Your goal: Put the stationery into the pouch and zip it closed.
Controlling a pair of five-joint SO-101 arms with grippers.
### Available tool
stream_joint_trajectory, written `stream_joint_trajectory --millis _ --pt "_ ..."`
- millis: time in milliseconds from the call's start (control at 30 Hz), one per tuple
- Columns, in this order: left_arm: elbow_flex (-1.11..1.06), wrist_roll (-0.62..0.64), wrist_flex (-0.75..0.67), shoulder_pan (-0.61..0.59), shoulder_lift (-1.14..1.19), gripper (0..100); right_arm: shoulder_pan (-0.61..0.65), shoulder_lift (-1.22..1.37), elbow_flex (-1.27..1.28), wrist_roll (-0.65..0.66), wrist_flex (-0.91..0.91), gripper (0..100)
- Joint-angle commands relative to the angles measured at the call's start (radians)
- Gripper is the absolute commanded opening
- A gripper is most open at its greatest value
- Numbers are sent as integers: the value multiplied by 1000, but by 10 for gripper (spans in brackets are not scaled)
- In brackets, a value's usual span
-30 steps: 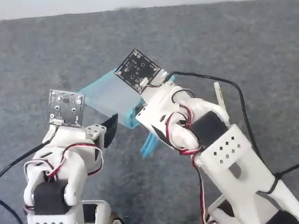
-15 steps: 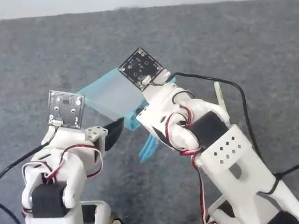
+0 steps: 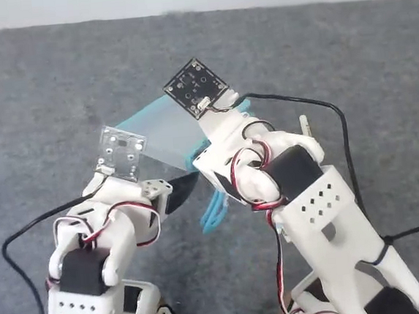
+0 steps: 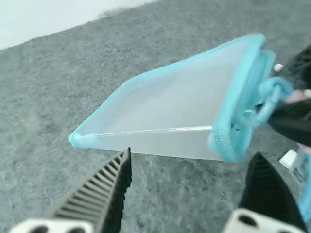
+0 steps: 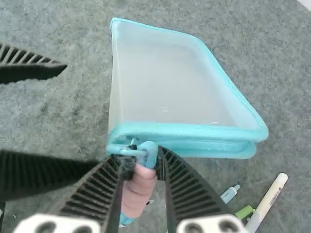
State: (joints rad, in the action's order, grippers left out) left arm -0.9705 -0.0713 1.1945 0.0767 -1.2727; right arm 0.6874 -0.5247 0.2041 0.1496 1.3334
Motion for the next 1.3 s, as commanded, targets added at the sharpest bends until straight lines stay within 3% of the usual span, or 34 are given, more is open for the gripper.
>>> stream_joint_trajectory --millis 0,167,400,733,900,1267 --pt "-16 -9 -71 -38 2 356 41 -12 -64 -6 30 6" --pt "-53 -9 -115 -44 2 356 101 -12 -64 -3 41 6" --pt "-48 -25 -117 -157 0 356 44 -12 -75 29 53 6" --pt "-58 -37 -140 -169 0 356 19 -12 -74 94 136 6" --pt "-58 -37 -163 -238 0 356 16 -12 -69 106 179 6" --pt "-154 -37 -261 -235 2 356 50 -90 -75 184 186 6"
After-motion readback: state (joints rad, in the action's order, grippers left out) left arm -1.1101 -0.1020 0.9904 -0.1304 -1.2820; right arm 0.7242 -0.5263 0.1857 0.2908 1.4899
